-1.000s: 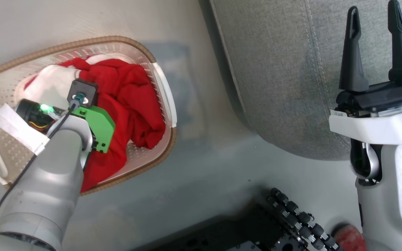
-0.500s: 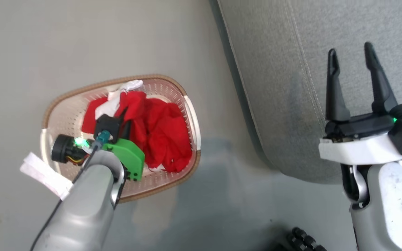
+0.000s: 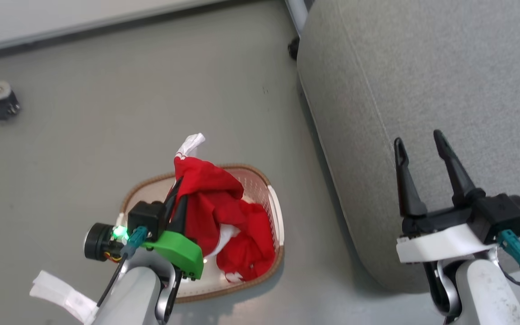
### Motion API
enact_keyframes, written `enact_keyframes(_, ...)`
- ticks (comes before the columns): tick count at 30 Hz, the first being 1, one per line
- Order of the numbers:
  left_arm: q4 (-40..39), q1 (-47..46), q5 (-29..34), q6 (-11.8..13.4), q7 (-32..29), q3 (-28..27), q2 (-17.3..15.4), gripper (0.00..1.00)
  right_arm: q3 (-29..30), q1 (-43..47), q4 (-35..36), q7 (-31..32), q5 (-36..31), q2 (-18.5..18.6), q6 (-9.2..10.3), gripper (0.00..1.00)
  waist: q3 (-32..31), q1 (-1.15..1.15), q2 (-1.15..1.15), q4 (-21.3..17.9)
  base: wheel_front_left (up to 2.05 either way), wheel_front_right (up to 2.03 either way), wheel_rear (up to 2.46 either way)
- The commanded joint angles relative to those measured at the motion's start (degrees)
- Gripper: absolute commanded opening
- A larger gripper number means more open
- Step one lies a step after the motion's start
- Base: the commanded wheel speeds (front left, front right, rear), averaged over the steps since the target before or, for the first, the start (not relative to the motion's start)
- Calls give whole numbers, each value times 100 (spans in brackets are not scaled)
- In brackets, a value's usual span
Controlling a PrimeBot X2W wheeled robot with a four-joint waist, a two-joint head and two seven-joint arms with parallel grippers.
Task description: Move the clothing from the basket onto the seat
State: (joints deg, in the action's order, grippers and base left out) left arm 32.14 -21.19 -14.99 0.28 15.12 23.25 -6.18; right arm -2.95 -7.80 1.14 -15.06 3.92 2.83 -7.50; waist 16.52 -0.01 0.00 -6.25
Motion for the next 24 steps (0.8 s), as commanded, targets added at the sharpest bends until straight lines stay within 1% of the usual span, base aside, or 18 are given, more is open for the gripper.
enact_keyframes(1,-146,211,4,-20,4,-73,38,0,-23,163,-33,-17,33,14,2,100,-893,1,0,260,0,0,0)
enact_keyframes(9,-954,699,206,-118,5,-325,97,0,-117,550,-86,-17,76,14,2,100,-1357,1,0,206,0,0,0)
enact_keyframes(14,-1322,832,321,-160,4,-420,119,0,-159,704,-86,-17,109,14,2,100,-1502,1,0,182,0,0,0)
enact_keyframes(20,-1581,928,353,-213,4,-462,153,0,-283,805,-97,-17,143,14,2,100,-1611,1,0,135,0,0,0)
enact_keyframes(24,-1643,911,385,-279,4,-382,183,0,-461,843,-78,-17,209,17,2,100,-1646,1,0,106,0,0,0)
